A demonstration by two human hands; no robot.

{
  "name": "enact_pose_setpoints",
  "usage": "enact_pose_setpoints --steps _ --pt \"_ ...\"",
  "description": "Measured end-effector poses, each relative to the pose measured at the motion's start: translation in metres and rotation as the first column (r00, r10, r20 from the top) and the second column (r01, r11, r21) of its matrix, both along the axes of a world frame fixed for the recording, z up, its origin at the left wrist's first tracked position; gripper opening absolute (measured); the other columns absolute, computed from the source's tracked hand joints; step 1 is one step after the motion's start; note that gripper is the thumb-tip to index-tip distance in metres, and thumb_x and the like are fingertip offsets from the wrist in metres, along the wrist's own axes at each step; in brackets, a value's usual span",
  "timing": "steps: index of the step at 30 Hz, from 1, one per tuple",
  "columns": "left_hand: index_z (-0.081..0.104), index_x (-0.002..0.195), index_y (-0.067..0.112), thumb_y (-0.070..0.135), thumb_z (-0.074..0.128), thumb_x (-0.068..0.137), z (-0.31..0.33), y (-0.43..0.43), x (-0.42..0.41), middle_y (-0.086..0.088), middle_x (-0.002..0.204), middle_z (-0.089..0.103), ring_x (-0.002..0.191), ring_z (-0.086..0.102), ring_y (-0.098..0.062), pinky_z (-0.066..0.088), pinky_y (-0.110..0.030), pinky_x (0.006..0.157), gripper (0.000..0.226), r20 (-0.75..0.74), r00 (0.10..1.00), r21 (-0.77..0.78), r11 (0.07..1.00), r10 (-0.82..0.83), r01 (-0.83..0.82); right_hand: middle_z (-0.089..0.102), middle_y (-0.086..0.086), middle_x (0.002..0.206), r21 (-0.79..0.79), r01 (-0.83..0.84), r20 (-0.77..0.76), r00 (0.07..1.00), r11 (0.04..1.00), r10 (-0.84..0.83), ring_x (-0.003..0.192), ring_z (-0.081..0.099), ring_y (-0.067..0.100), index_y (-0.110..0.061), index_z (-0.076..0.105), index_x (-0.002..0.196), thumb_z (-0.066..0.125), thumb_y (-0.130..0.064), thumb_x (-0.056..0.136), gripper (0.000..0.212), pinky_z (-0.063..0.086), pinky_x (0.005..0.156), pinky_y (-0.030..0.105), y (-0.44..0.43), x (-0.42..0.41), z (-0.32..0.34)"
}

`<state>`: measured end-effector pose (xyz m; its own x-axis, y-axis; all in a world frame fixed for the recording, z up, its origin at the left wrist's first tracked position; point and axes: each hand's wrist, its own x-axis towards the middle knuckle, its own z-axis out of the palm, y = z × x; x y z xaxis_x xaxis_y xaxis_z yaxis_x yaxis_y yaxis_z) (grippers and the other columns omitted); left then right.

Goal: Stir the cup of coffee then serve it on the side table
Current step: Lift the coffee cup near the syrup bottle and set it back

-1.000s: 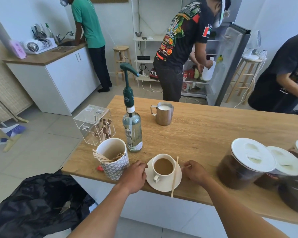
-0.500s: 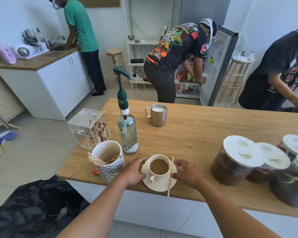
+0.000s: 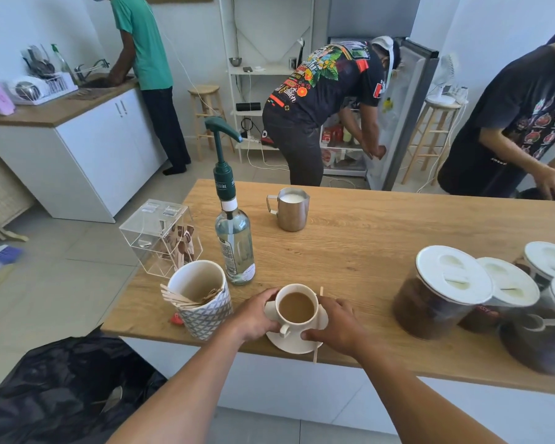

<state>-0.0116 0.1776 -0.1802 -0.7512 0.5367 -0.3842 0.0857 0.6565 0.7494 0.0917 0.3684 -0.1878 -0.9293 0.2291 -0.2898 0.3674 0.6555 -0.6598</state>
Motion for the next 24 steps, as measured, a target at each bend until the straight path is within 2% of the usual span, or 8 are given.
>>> enact_pose_setpoints --steps 3,7,10,17,24 --pt "0.043 0.147 0.029 0.011 0.087 0.070 -0.001 0.001 0.000 0.010 0.132 0.055 0.120 0.052 -0.011 0.041 -0.025 0.102 0.091 0.009 1.000 -0.001 1.000 0.010 -0.010 0.049 -0.005 0.137 -0.051 0.045 -0.008 0.999 0.998 -0.045 0.137 0.018 0.022 -0.046 0.039 0.137 0.081 -0.047 0.064 0.084 0.025 0.113 0.044 -0.003 0.000 -0.002" --pt "0.048 0.141 0.036 0.015 0.087 0.066 -0.002 0.004 0.001 0.010 0.131 0.061 0.118 0.058 -0.014 0.047 -0.035 0.104 0.087 -0.004 1.000 0.006 1.000 0.007 -0.007 0.051 -0.011 0.130 -0.104 0.052 0.009 0.999 0.993 -0.052 0.133 0.020 0.020 -0.049 0.041 0.132 0.081 -0.048 0.061 0.081 0.028 0.111 0.042 -0.005 -0.001 -0.008" --pt "0.049 0.140 0.037 0.015 0.086 0.066 -0.003 0.004 0.001 0.010 0.129 0.063 0.117 0.059 -0.014 0.048 -0.037 0.104 0.085 -0.002 1.000 0.013 1.000 -0.002 0.002 0.051 -0.013 0.132 -0.107 0.049 0.027 0.999 0.993 -0.046 0.132 0.021 0.020 -0.050 0.040 0.133 0.078 -0.055 0.057 0.085 0.029 0.110 0.043 -0.005 -0.004 -0.013" --pt "0.050 0.141 0.035 0.010 0.085 0.071 -0.004 0.003 0.004 0.010 0.129 0.063 0.118 0.058 -0.013 0.046 -0.033 0.104 0.083 -0.043 0.999 0.007 1.000 -0.001 0.001 0.045 -0.006 0.131 -0.166 0.100 0.058 0.994 0.981 -0.091 0.130 0.025 0.022 -0.058 0.038 0.128 0.077 -0.059 0.047 0.090 0.032 0.110 0.044 -0.008 -0.007 -0.022" --pt "0.052 0.140 0.034 0.009 0.084 0.073 0.000 0.003 0.007 0.011 0.128 0.063 0.118 0.058 -0.012 0.046 -0.031 0.104 0.079 -0.066 0.998 0.030 1.000 0.001 0.001 0.046 -0.006 0.133 -0.172 0.088 0.042 0.996 0.981 -0.082 0.129 0.028 0.021 -0.057 0.041 0.128 0.076 -0.058 0.047 0.089 0.032 0.107 0.043 -0.008 -0.007 -0.016"
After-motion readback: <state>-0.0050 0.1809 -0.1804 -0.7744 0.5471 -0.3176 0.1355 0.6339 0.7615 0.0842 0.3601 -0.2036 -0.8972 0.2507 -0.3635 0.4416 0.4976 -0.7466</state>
